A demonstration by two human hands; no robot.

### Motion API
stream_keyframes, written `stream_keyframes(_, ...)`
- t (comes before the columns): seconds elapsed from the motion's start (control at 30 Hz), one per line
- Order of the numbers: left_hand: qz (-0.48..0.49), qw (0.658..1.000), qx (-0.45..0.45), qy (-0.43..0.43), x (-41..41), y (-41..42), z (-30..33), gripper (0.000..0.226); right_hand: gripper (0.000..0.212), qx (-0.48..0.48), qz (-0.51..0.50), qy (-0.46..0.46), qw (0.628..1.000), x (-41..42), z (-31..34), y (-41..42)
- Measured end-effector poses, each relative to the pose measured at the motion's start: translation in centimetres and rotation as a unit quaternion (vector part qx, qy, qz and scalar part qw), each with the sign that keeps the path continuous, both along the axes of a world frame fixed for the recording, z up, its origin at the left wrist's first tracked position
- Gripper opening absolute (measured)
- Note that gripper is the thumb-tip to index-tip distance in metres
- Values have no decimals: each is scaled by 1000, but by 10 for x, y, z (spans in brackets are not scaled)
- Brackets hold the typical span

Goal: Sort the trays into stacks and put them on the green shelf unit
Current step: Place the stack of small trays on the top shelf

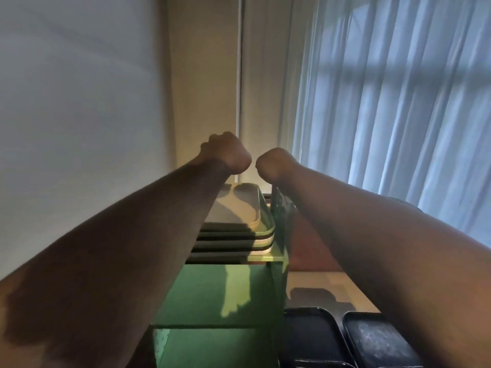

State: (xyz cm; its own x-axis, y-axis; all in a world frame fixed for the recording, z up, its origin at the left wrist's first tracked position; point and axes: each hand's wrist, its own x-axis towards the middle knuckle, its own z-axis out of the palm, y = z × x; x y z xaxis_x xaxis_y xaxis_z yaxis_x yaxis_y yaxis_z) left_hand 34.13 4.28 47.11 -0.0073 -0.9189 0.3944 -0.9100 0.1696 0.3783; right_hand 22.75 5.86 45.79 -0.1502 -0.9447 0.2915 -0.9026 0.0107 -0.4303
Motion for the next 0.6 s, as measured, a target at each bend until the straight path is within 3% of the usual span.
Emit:
stream_keyframes(0.07,-18,998,-55,-24,-28,16,6,54,26,-40,30,-63,997,-29,4,2)
stream_keyframes(0.17,-71,989,-117,-53,-76,35,8,49,46,-94,44,-242,965,-87,-1,12)
stream_keyframes(0.33,-176,973,-125,-80,-184,59,-21,47,45,-83,12,-237,968,-200,-42,43)
stream_keyframes(0.5,-231,970,5,-80,-309,75,-112,49,36,-25,-10,-236,971,-323,-133,77)
stream_keyframes(0.6,-197,969,133,-75,-366,86,-196,54,47,64,-50,-229,970,-391,-214,95)
